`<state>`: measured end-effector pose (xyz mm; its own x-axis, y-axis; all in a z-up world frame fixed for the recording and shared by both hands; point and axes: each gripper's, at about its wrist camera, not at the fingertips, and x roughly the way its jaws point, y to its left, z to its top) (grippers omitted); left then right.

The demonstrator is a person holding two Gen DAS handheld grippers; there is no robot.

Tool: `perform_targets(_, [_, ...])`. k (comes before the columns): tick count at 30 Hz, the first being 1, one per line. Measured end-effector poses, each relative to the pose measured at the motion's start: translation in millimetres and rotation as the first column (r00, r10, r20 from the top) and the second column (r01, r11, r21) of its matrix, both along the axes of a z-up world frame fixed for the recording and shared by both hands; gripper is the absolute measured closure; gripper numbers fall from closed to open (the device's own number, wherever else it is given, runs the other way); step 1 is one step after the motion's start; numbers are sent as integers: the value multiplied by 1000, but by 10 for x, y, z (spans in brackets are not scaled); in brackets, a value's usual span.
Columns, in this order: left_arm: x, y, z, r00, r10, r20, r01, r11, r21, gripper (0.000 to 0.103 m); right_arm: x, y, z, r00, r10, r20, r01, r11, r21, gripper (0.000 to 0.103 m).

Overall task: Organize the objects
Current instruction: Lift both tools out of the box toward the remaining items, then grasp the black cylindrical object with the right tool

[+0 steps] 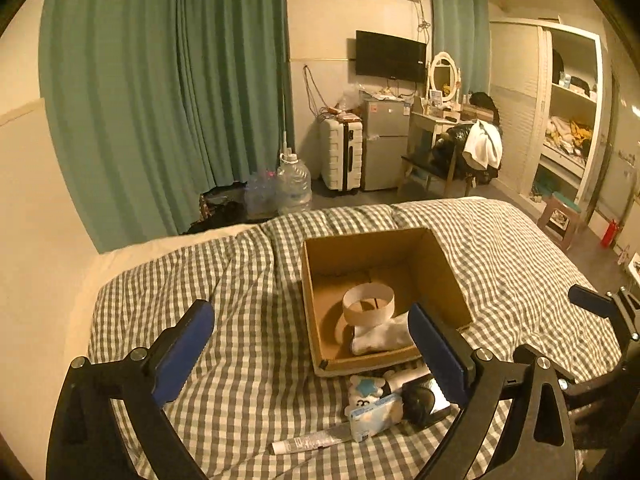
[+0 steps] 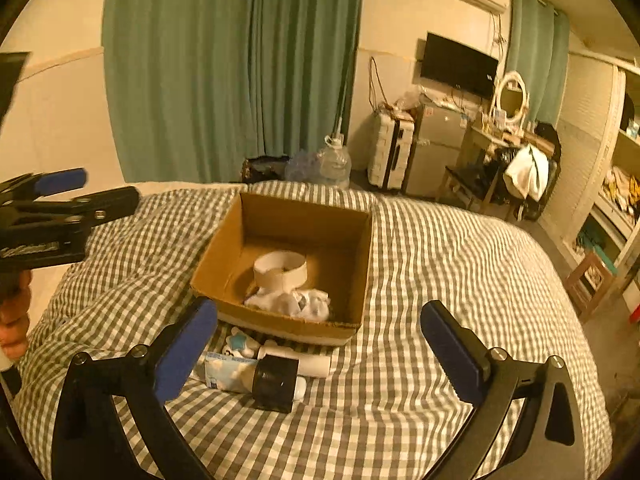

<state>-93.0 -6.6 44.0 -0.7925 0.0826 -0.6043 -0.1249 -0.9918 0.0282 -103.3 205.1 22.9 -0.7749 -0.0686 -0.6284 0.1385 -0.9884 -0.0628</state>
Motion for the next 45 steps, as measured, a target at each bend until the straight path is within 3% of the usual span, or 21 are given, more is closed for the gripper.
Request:
perform_targets(5, [18, -38, -310, 999, 32, 31, -32, 999, 7, 3, -13, -7, -256, 999, -23, 27, 23, 1000, 0, 1])
perform_targets(11, [-25, -2, -766, 996, 71, 61, -67, 995, -76, 3, -100, -53, -583, 998, -34, 57, 33, 999, 29, 1])
perform_targets(22, [-200, 32, -1667, 977, 104, 188, -71, 982, -173, 3, -385, -29, -1261, 979, -15, 203, 15, 1000, 0, 1])
perform_targets(28, [-272, -61, -2018, 950, 84, 302, -50, 992, -118, 3, -492, -113, -1606, 955, 13, 296, -10, 1000, -12, 1])
perform_targets(32, [-297, -86, -2139, 938, 70, 339, -42, 995, -89, 3, -516, -223, -1733, 949, 17, 316, -27, 999, 29, 1])
perform_targets(35, [-291, -79, -2166, 937, 50, 346, -26, 997, -75, 3, -517, -311, -1806, 944, 23, 328, -47, 997, 66, 9])
perform_targets(41, [-298, -69, -2172, 932, 42, 360, -19, 998, -68, 3, -485, -333, -1835, 947, 39, 318, -61, 996, 59, 37])
perform_targets(43, [-294, -59, -2157, 933, 37, 359, -13, 997, -70, 3, -468, -339, -1841, 947, 46, 317, -68, 996, 58, 57])
perform_targets(45, [-298, -34, -2148, 933, 32, 357, -5, 997, -77, 3, -470, -345, -1841, 948, 46, 315, -70, 995, 65, 58])
